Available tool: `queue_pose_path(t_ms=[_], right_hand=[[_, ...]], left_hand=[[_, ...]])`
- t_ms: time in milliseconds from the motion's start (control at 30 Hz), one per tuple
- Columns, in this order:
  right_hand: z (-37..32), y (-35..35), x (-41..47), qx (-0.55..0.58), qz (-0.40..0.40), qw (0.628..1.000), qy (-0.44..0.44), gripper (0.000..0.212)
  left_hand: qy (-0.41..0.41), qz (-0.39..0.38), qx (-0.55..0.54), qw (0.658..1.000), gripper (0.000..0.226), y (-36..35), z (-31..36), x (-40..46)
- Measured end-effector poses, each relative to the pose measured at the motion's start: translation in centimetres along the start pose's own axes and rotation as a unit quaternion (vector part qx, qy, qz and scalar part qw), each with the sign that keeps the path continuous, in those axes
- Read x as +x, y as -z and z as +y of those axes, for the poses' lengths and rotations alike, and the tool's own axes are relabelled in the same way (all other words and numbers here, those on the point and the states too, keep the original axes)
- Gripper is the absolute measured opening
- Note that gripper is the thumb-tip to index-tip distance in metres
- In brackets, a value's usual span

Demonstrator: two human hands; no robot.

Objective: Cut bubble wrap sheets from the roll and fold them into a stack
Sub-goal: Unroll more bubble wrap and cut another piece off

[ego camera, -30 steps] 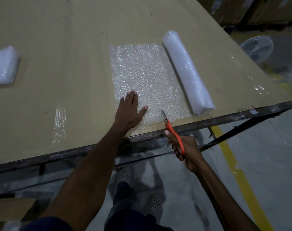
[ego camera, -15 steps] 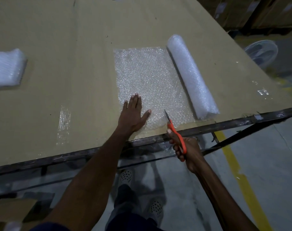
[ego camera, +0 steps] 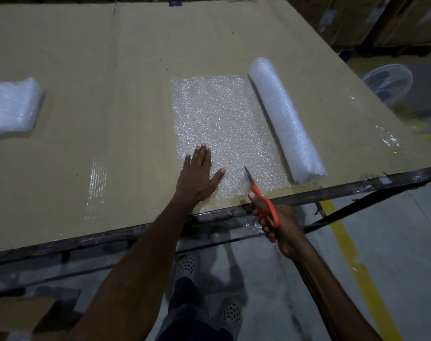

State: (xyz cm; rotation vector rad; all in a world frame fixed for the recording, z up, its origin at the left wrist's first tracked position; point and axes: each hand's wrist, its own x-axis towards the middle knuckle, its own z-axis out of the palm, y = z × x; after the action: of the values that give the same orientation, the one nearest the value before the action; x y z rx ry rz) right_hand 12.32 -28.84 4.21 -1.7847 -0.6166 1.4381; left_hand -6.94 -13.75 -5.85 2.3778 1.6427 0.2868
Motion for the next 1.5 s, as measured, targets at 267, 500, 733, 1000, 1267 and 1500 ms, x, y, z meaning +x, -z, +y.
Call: queue_pose_path(t_ms=[267, 500, 733, 1000, 1267, 1500], right_hand=[[0.6, -0.1, 0.2, 0.01, -0.005, 1.0, 0.012, 0.051], [-0.2, -0.5, 0.3, 0.007, -0.002, 1.0, 0.01, 0.052], [-0.1, -0.6, 0.3, 0.01, -0.005, 1.0, 0.007, 0.048], [-0.4, -0.8, 0.7, 0.011, -0.006, 1.0, 0.017, 0.042], [-0.7, -1.1, 1.5, 0.011, -0.005, 1.0, 0.011, 0.043], [-1.3, -1.4, 1.7, 0.009, -0.005, 1.0, 0.01, 0.046]], left_hand=[[-0.001, 0.0, -0.004, 1.0, 0.084, 0.1, 0.0, -0.1], [-0.001, -0.001, -0.004, 1.0, 0.085, 0.1, 0.0, -0.1], [0.0, 0.0, 0.0, 1.0, 0.085, 0.1, 0.0, -0.1], [0.0, 0.003, 0.0, 1.0, 0.091, 0.1, 0.0, 0.0], [-0.001, 0.009, 0.008, 1.0, 0.086, -0.1, 0.0, 0.0], [-0.001, 0.011, 0.016, 1.0, 0.09, -0.2, -0.1, -0.1]])
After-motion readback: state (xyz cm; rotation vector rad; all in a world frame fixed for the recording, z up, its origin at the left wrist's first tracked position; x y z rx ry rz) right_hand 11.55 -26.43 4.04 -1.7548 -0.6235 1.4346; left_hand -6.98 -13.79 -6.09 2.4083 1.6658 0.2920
